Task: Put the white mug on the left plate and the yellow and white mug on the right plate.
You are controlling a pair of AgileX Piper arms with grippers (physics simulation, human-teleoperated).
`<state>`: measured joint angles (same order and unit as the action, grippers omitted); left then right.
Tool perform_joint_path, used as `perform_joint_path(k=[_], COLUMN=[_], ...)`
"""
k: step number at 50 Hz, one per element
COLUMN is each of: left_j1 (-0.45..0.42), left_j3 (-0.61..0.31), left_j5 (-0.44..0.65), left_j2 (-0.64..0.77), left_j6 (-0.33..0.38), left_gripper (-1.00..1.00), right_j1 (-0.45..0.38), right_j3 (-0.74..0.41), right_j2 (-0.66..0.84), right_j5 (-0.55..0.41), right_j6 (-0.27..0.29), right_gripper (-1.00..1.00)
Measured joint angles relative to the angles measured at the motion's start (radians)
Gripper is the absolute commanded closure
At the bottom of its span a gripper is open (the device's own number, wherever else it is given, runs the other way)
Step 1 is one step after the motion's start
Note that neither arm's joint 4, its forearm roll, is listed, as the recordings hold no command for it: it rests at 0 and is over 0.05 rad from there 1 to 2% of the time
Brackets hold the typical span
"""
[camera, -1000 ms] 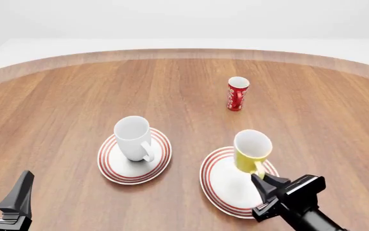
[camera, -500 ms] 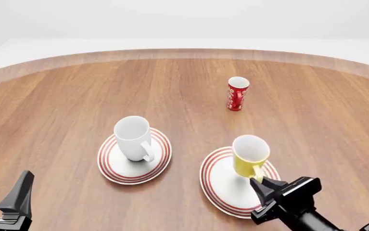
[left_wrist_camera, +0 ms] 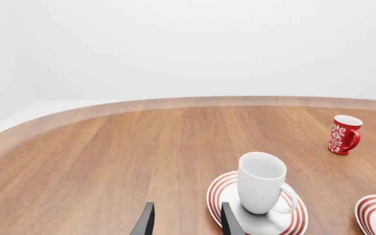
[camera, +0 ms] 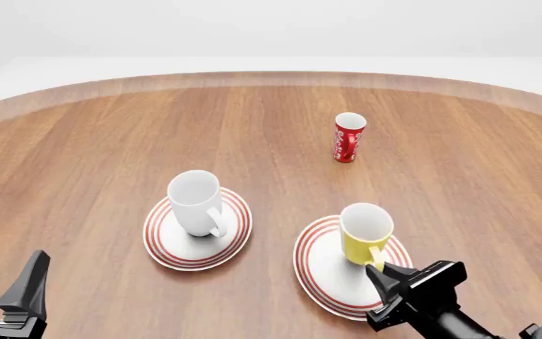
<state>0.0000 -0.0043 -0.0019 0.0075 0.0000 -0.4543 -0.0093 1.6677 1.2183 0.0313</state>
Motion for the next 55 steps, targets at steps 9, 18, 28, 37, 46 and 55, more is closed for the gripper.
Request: perform_joint_path(k=[9,18,28,37,46,55], left_j1=[0.0,0.0,0.0,0.0,0.0,0.0], left_j3=[0.0,0.0,0.0,0.0,0.0,0.0], left_j5=[0.0,0.0,0.0,0.0,0.0,0.0], left_j2=[0.0,0.0,0.0,0.0,0.0,0.0], left_j6=[0.0,0.0,0.0,0.0,0.0,0.0], left_gripper=[-1.0,-1.0,-1.0,-1.0,-1.0,-1.0], right_j1=[0.002,0.001,0.0,-0.002,-0.001,-0.001], right_j3=[-0.002,-0.011,-0.015,-0.012,-0.006,0.001], right_j2=[0.011,0.03,0.043,0.048,0.045,0.036], right_j5=[0.0,0.0,0.0,0.001,0.001,0.001], right_j6=[0.004,0.003,-0.001,-0.007,-0.011,-0.012], right_gripper=[1.0,1.0,-1.0,-1.0,-1.0,-1.0])
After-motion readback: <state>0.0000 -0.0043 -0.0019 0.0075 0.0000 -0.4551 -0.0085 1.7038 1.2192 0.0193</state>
